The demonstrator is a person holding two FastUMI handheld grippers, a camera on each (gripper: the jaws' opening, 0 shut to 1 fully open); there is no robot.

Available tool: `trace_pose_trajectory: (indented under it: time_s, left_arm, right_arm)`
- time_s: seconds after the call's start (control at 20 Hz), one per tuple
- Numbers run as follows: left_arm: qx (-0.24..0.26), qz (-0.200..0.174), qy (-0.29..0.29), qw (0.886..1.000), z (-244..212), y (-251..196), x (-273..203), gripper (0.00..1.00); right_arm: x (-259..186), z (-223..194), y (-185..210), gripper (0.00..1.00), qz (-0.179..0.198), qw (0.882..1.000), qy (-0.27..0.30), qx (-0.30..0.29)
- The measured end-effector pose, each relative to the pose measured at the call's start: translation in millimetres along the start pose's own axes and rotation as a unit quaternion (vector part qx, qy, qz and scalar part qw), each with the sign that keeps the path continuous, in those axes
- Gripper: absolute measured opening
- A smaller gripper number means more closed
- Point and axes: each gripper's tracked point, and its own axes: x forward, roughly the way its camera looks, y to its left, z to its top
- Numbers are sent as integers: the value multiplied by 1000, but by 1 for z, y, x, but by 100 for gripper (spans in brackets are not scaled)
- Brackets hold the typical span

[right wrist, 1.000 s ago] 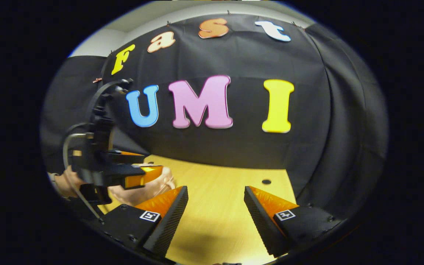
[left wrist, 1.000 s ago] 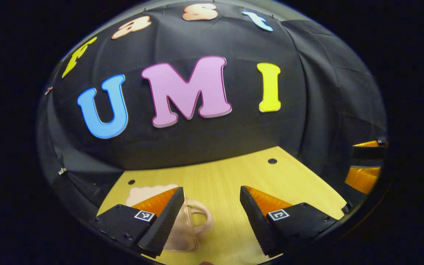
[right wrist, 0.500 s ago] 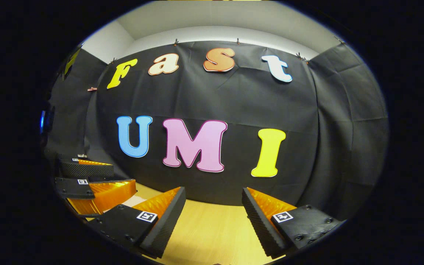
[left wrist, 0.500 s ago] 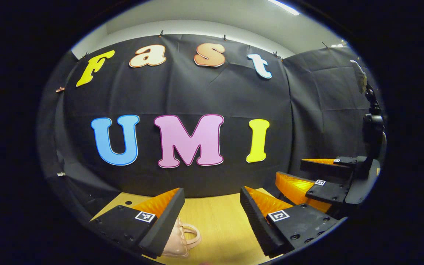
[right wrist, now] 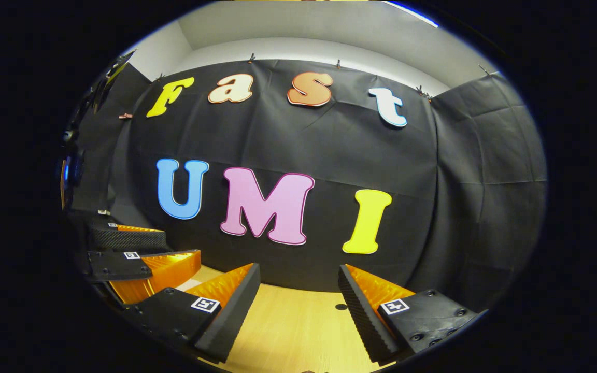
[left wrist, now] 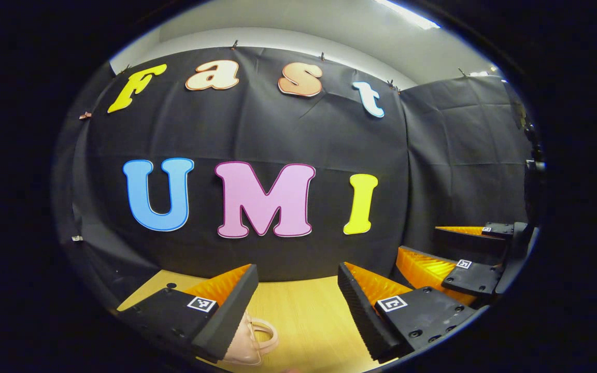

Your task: First open the suitcase, pack the skin care products into it, and then close the suitcase.

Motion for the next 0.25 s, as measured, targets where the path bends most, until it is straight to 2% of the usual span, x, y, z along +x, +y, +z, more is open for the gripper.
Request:
trace_pose_trajectory:
  time_s: [0.25]
  left_arm:
    - [7, -11, -23, 1000, 14, 2, -3, 97]
  right_arm:
    - [-1, 3, -7, 96, -28, 1000, 0, -5]
